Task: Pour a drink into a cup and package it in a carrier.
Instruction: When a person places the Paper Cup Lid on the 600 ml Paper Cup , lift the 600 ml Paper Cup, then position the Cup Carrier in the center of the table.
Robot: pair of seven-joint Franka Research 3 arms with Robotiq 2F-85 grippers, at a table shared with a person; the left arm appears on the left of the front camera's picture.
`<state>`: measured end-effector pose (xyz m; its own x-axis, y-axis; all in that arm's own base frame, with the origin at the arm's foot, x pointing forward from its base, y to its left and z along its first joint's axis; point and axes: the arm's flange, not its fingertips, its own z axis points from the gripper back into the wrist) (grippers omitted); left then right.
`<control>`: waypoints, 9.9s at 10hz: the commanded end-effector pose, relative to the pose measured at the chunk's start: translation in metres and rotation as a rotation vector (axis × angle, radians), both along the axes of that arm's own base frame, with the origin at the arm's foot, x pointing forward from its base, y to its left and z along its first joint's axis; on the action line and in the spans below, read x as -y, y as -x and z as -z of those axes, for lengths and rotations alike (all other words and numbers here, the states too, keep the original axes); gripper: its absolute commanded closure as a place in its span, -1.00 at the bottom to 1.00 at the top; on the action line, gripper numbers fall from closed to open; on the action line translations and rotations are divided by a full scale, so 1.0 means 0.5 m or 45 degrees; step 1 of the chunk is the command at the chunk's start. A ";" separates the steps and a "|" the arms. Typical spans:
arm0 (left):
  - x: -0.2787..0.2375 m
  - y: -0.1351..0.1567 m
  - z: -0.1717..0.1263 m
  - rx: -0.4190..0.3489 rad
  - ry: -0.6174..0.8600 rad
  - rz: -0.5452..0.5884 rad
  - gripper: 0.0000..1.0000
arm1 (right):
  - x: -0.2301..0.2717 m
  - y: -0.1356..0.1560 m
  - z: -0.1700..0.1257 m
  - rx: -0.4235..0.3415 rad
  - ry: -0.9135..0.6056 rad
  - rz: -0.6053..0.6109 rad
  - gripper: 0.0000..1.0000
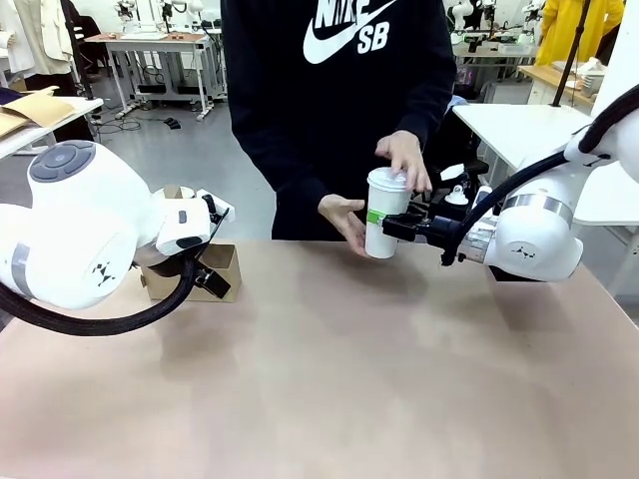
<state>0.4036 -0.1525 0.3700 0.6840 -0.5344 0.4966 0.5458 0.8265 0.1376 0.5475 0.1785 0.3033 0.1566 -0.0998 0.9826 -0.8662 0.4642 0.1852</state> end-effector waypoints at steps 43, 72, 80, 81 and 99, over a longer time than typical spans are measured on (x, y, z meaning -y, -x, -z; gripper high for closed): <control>-0.054 0.054 -0.451 -0.089 0.067 -0.204 -1.00 | 0.037 0.240 -0.552 0.178 0.014 -0.027 -0.60; -0.053 -0.215 -0.294 -0.308 0.070 -0.721 0.96 | 0.037 0.240 -0.552 0.178 0.014 -0.027 -0.60; 0.194 0.098 -0.474 -0.287 0.140 -0.847 0.96 | 0.037 0.240 -0.552 0.178 0.014 -0.027 -0.60; 0.232 0.123 -0.461 -0.276 0.123 -0.864 0.96 | 0.037 0.240 -0.552 0.178 0.014 -0.027 -0.60; 0.473 0.171 -0.257 -0.317 0.078 -0.676 0.96 | 0.037 0.240 -0.552 0.178 0.014 -0.027 -0.60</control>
<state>0.3177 -0.3898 0.4990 0.9469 -0.0726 0.3132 0.0733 0.9973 0.0097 0.4270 0.1574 0.5766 0.0340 -0.0802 0.9962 -0.8901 0.4509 0.0667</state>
